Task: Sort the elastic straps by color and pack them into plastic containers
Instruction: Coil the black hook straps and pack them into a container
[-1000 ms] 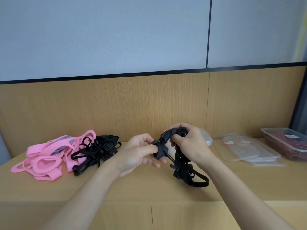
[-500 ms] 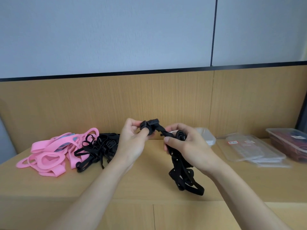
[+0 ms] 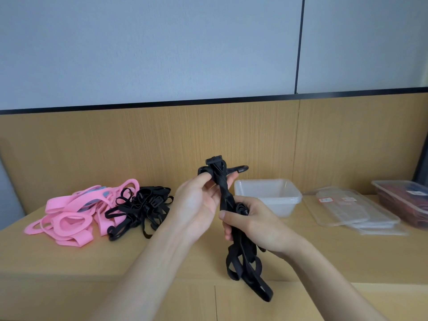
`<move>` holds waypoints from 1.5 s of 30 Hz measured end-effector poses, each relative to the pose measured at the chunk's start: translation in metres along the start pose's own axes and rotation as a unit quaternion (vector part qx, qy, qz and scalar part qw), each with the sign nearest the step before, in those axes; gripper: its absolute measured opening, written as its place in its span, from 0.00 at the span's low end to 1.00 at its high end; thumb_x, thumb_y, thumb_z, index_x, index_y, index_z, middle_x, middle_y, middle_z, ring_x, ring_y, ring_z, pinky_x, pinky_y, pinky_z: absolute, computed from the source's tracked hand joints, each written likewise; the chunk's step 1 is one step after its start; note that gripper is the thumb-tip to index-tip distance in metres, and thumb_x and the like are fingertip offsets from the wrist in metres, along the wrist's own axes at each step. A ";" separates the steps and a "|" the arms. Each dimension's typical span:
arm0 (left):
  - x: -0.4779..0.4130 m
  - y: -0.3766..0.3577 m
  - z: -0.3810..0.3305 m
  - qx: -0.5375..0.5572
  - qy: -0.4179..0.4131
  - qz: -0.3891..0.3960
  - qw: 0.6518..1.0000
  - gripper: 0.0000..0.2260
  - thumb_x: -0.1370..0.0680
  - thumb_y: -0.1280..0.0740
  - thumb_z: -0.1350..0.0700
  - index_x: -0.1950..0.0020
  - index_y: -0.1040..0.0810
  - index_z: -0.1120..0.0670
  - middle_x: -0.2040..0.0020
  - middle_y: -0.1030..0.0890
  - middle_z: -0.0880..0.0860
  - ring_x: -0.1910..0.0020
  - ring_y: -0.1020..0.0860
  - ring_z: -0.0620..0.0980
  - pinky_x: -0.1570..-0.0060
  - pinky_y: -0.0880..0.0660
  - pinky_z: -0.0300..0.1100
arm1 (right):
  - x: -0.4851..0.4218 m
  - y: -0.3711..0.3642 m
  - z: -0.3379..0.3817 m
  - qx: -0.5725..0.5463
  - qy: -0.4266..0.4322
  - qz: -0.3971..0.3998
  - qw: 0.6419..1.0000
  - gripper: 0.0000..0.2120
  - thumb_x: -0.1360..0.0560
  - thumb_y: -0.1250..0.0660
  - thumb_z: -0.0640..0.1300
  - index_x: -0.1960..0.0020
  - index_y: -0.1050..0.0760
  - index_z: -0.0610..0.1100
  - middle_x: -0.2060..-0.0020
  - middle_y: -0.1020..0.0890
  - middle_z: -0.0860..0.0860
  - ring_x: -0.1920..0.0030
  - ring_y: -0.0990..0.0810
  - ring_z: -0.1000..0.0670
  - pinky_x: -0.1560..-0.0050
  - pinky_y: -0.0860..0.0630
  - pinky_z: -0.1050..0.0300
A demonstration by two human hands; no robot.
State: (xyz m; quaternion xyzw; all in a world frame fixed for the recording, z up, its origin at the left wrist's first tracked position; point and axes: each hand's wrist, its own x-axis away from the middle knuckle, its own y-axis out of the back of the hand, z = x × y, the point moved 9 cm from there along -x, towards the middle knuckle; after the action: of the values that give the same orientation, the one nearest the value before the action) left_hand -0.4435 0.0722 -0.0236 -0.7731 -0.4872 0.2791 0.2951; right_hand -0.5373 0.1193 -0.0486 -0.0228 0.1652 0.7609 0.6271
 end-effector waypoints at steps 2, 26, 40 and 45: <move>0.002 0.001 0.004 -0.012 0.010 0.002 1.000 0.11 0.17 0.39 0.65 0.37 0.25 0.68 0.43 0.17 0.66 0.42 0.17 0.62 0.49 0.17 0.47 | -0.001 0.003 -0.003 -0.002 -0.002 -0.003 1.000 0.07 0.20 0.32 0.42 0.56 0.25 0.41 0.67 0.20 0.45 0.65 0.20 0.48 0.58 0.22 0.58; 0.027 -0.015 0.012 -0.229 0.078 0.235 0.941 0.07 0.24 0.32 0.54 0.62 0.20 0.53 0.61 0.21 0.52 0.60 0.31 0.50 0.55 0.38 0.47 | -0.004 0.027 -0.018 0.019 -0.051 0.047 0.997 0.06 0.28 0.28 0.37 0.60 0.19 0.47 0.66 0.19 0.45 0.64 0.20 0.48 0.62 0.24 0.60; 0.020 0.021 0.013 -0.571 0.018 0.060 0.818 0.09 0.38 0.28 0.44 0.68 0.26 0.46 0.54 0.15 0.42 0.55 0.19 0.47 0.46 0.26 0.45 | -0.001 0.053 0.006 0.184 0.014 -0.176 0.967 0.06 0.28 0.32 0.35 0.58 0.23 0.45 0.71 0.22 0.53 0.70 0.25 0.54 0.66 0.25 0.55; 0.018 0.027 0.001 -0.543 -0.040 -0.015 0.839 0.15 0.35 0.29 0.46 0.58 0.26 0.55 0.59 0.14 0.50 0.56 0.14 0.51 0.45 0.18 0.57 | 0.007 0.053 0.019 0.209 0.033 -0.212 0.954 0.08 0.29 0.34 0.34 0.58 0.24 0.46 0.70 0.22 0.51 0.70 0.27 0.55 0.69 0.29 0.59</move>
State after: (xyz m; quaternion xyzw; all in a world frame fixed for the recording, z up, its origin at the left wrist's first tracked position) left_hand -0.4213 0.0794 -0.0467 -0.7901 -0.5836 -0.0037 -0.1876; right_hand -0.5862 0.1227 -0.0209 0.0492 0.3319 0.5579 0.7591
